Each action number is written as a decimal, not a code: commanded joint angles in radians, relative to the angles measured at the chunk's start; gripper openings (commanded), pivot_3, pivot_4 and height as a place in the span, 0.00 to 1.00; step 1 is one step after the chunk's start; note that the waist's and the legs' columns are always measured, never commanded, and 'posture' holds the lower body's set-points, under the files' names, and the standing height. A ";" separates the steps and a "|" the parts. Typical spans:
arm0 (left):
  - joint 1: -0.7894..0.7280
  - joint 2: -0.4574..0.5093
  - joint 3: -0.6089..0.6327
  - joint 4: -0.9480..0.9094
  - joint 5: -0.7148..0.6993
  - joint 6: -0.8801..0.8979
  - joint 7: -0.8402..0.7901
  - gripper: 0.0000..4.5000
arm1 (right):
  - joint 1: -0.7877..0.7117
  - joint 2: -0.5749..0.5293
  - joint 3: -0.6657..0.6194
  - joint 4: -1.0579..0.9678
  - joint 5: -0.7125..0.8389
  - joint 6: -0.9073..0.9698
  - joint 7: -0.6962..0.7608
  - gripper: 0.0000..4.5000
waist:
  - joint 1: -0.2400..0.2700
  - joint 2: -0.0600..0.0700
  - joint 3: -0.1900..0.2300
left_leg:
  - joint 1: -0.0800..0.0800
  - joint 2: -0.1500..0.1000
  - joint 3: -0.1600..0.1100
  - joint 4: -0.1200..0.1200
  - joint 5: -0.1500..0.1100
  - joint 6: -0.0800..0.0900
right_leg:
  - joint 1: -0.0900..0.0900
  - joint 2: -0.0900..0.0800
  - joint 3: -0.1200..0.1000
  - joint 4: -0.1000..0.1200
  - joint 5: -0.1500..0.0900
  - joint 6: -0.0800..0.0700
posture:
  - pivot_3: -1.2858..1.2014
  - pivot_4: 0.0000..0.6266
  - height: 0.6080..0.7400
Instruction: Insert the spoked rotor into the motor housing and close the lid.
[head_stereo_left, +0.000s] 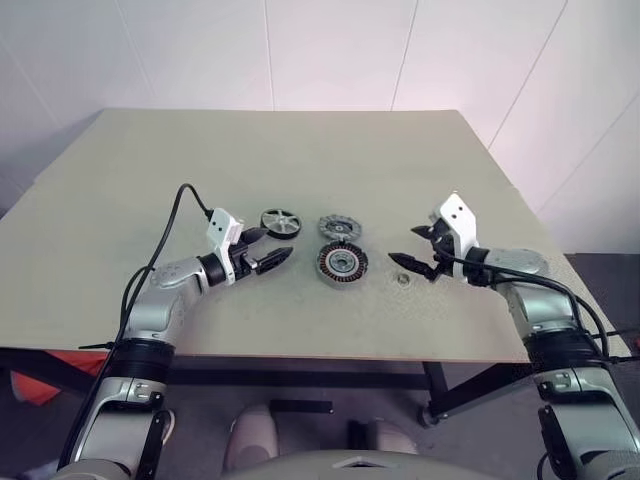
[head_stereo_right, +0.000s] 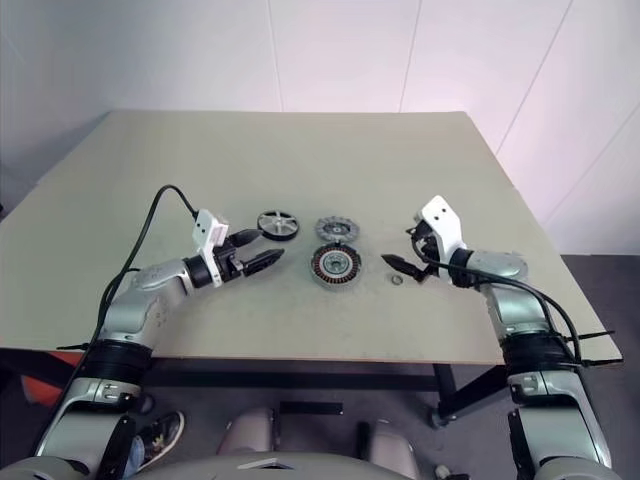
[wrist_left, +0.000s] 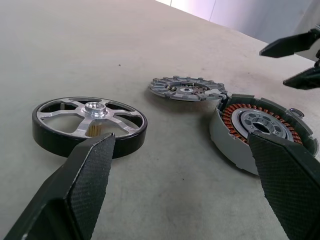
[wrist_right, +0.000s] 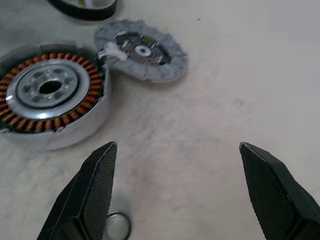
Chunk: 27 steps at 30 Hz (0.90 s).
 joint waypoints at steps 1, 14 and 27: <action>-0.001 0.009 0.011 -0.040 -0.002 -0.002 0.003 0.99 | 0.047 -0.027 0.002 -0.082 0.009 0.014 0.015 0.98 | 0.000 0.000 0.000 | 0.000 0.000 0.000 0.000 0.000 0.000 | 0.000 0.000 0.000 0.000 0.000 0.000 | 0.52 0.00 1.00; -0.026 0.012 0.007 -0.008 0.014 -0.014 -0.003 1.00 | 0.141 -0.033 0.013 -0.083 -0.013 0.038 -0.005 0.94 | -0.001 0.001 0.000 | 0.002 0.000 0.000 0.000 0.000 0.000 | 0.002 -0.001 0.000 0.000 0.000 0.000 | 0.52 0.00 1.00; -0.021 0.009 0.015 -0.008 0.023 -0.024 0.009 1.00 | 0.120 -0.030 0.023 -0.064 -0.026 0.029 -0.006 0.14 | -0.002 0.001 -0.001 | 0.003 0.000 0.000 0.001 0.000 0.000 | 0.003 -0.001 0.000 0.000 0.000 0.000 | 0.52 0.00 1.00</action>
